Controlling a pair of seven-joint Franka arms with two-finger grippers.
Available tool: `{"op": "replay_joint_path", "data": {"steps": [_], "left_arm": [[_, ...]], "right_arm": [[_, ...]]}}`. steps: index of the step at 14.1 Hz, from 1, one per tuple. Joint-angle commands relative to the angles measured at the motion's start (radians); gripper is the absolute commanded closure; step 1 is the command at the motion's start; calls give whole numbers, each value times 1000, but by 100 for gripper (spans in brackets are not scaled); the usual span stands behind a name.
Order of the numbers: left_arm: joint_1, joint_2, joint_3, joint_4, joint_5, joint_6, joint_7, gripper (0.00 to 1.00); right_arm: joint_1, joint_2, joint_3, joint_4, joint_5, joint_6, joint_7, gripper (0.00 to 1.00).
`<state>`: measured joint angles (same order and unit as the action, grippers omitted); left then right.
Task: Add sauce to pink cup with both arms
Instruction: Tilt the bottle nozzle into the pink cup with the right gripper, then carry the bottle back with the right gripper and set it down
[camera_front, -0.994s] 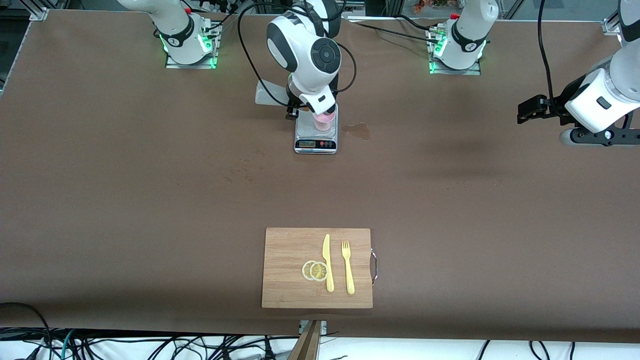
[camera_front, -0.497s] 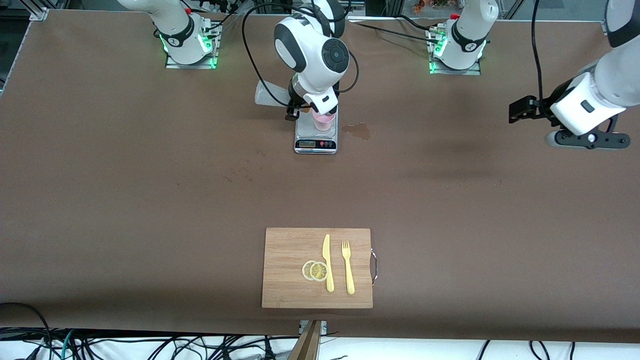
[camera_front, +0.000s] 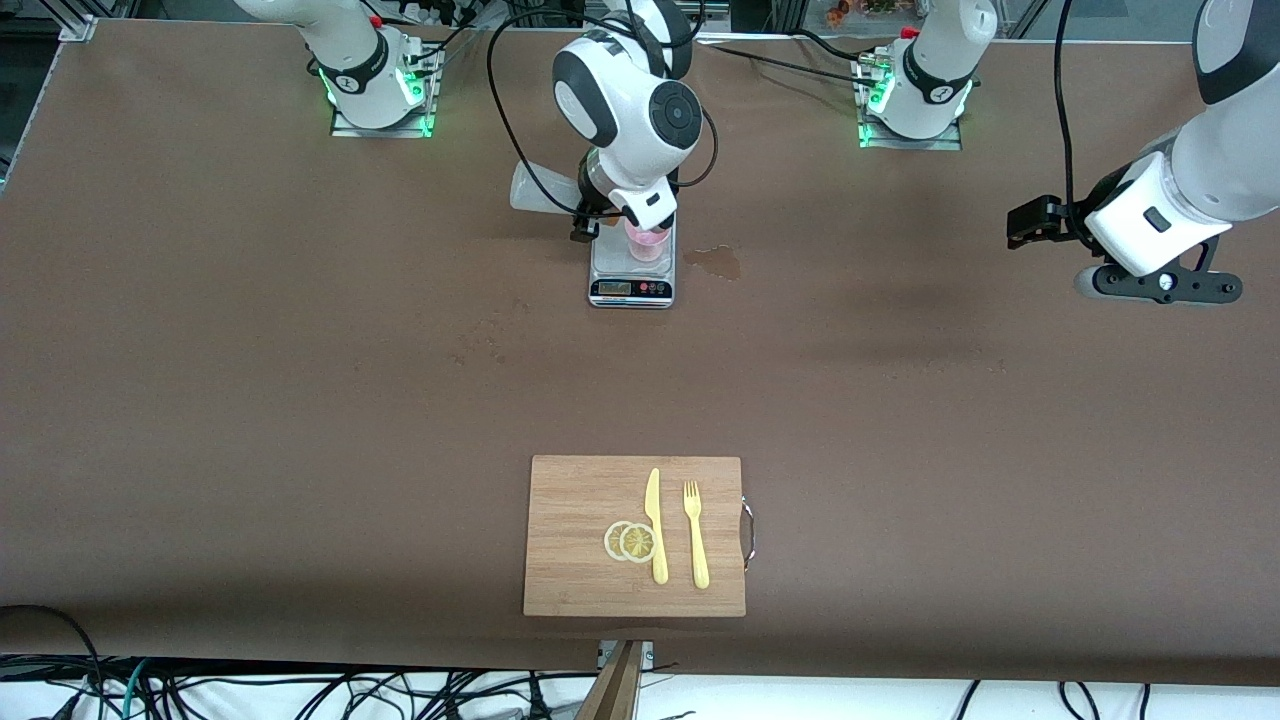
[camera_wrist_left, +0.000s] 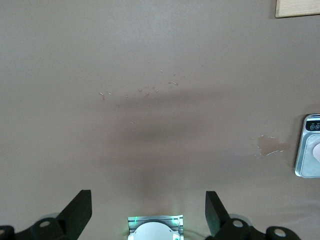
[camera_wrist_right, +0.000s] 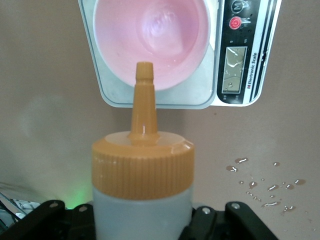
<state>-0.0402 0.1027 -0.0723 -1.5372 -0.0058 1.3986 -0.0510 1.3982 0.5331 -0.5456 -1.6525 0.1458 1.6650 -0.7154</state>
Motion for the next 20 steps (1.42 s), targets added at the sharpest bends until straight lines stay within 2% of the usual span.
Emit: {"op": "replay_joint_path", "data": {"steps": [1,5,9,13,16,20], "left_arm": [[0,12,5,34,-10,-26,23,0],[-3,14,3,32,-10,-26,23,0],[-6,15,2,32,-10,-29,23,0],[-3,15,3,34,-11,-30,23,0],[2,15,5,37,-14,-27,25,0],[3,20,5,37,-16,-27,26,0]], "right_arm": [[-21,-24,3,52,6,-57,-3,100],[-57,-82,1,92,84,-114,-7,100],[-218,-177,29,92,129,-149,-90,100],[-422,-249,27,102,236,-160,-280,100],[-600,-268,26,95,357,-159,-460,100],[-821,-266,27,48,570,-150,-724,100]]}}
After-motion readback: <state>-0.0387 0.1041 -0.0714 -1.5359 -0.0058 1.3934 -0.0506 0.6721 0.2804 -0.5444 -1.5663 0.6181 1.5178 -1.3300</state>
